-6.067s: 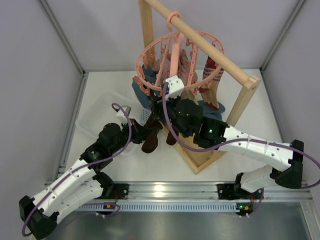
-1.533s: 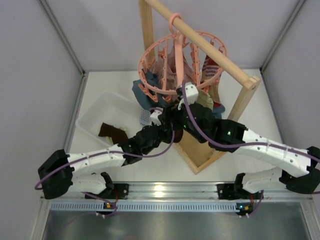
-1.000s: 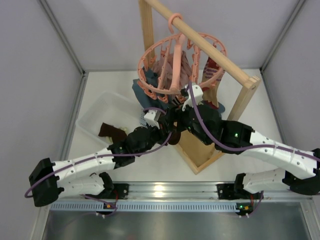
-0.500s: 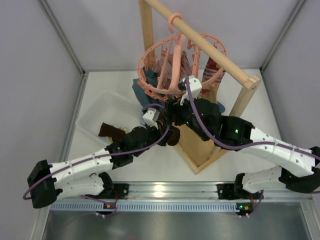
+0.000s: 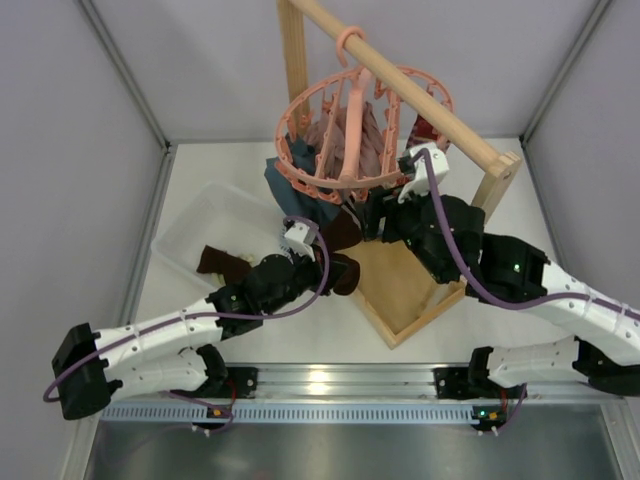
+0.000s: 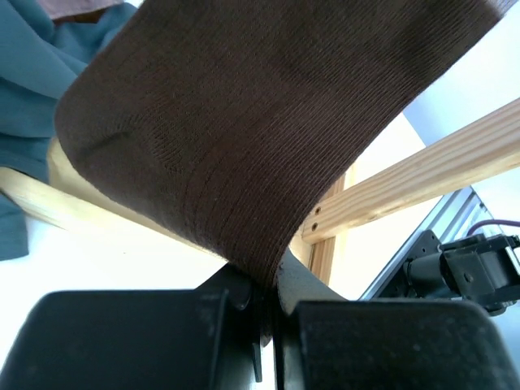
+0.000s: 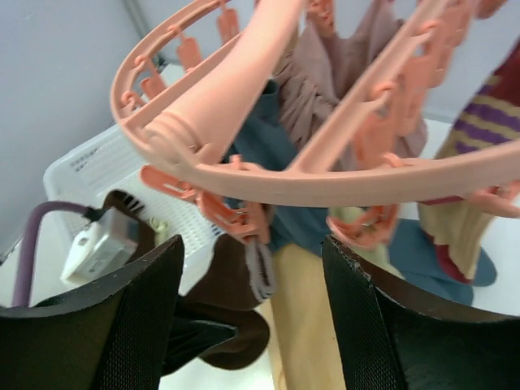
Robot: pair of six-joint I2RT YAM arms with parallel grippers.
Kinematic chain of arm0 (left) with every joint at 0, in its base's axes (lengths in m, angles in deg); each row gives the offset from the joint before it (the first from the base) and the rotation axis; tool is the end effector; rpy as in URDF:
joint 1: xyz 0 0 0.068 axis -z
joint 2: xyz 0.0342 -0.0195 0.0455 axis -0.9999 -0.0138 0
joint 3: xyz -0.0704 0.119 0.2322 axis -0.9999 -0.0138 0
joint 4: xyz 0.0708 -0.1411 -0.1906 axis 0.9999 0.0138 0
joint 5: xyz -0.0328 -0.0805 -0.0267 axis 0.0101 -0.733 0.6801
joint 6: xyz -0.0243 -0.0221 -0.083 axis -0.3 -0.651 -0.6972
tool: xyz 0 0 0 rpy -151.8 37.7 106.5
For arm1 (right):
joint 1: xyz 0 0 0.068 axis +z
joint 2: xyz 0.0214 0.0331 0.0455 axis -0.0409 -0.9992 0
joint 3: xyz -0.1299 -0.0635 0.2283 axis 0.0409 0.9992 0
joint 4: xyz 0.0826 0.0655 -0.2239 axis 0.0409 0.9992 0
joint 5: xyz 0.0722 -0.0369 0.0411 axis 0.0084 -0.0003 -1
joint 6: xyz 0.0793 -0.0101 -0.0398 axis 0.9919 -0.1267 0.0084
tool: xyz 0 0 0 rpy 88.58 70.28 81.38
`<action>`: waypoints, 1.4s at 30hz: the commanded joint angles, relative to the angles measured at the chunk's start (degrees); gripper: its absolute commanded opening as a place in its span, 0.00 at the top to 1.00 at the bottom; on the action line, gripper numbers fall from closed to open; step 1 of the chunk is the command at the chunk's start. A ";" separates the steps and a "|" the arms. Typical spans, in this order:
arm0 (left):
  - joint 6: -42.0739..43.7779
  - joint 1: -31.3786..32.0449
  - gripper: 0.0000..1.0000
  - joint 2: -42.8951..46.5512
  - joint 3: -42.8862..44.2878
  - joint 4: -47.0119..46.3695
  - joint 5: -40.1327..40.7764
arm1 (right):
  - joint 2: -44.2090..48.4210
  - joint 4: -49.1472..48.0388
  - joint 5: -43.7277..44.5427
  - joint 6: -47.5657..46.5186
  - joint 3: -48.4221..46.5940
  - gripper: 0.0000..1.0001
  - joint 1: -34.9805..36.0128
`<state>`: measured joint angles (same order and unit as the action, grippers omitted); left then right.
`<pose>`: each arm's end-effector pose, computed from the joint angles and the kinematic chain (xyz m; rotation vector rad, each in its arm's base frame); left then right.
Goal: Remove the socks clipped to the hanger
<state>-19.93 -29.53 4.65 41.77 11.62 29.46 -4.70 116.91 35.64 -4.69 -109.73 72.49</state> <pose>0.1480 -0.2216 0.2743 0.2877 1.8695 -0.9664 0.1299 0.2075 0.4601 -0.3252 1.7138 0.4697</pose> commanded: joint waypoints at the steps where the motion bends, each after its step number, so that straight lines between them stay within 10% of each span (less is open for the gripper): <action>1: -0.54 -0.18 1.00 2.73 0.03 -1.23 1.10 | 3.00 1.43 8.72 -3.03 -2.80 0.35 -0.54; 42: -1.50 -0.18 1.00 8.89 1.08 1.58 -2.76 | -3.76 -9.90 0.20 -4.52 0.28 0.37 -1.77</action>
<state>-21.57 -29.60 12.33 41.66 12.84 26.80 -8.22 111.12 34.99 -9.06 -109.63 71.55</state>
